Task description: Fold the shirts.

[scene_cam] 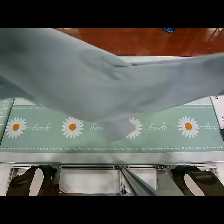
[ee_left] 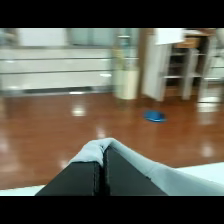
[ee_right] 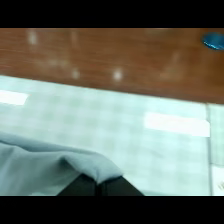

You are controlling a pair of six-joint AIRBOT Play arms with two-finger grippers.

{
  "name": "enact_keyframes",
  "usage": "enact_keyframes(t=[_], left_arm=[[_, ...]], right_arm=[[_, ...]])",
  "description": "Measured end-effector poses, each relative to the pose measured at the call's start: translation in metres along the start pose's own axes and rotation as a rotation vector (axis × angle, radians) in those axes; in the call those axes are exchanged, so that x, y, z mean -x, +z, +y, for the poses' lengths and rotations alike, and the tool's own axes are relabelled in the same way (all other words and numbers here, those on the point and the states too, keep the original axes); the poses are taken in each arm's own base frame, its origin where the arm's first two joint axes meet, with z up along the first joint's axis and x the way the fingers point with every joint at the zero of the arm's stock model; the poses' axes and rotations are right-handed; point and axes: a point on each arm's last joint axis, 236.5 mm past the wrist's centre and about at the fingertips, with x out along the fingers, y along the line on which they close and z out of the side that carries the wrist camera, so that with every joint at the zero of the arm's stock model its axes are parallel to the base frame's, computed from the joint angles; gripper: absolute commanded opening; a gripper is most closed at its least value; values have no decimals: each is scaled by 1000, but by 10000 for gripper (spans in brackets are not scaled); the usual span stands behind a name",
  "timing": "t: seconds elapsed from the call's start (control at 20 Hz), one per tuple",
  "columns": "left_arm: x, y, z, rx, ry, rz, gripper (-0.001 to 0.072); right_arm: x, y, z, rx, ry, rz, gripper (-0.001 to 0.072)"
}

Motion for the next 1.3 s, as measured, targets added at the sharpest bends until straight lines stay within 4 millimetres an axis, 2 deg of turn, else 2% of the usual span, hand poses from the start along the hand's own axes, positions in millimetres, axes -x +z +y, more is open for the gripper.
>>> enact_keyframes(t=[0.1,0.2,0.3,0.4,0.5,0.65,0.75,0.8,0.9,0.95,1.05,1.15,1.2,1.25,1.3], left_arm=[[27,6,10,-50,94,-30,17],[46,2,23,-73,164,-18,17],[46,-16,35,-64,198,38,17],[29,-49,52,-30,228,140,17],[-10,-105,74,50,248,293,17],[-83,-199,101,153,247,512,17],[-129,-262,114,230,237,647,17],[-153,-287,119,271,229,687,17],[-192,-331,126,347,213,769,17],[-212,-343,128,388,202,781,17],[-251,-363,126,463,166,804,17],[-287,-371,120,520,126,796,32],[-300,-376,115,540,106,800,177],[-310,-381,111,555,89,808,455],[-318,-387,105,570,73,818,511]], right_arm=[[13,-17,-10,-28,-47,41,21],[16,-37,-14,-56,-70,94,21],[7,-64,-16,-82,-80,178,21],[-17,-104,-18,-100,-90,308,20],[-55,-151,-21,-109,-98,448,20],[-127,-232,-24,-124,-107,655,20],[-170,-279,-30,-155,-120,752,20],[-190,-296,-32,-181,-121,780,20],[-230,-320,-39,-243,-107,826,21],[-248,-327,-42,-274,-91,844,21],[-289,-335,-49,-341,-54,874,21],[-327,-336,-56,-400,-23,890,46],[-345,-337,-58,-432,-6,904,202],[-362,-337,-60,-466,7,913,360],[-375,-338,-62,-492,15,921,420]])
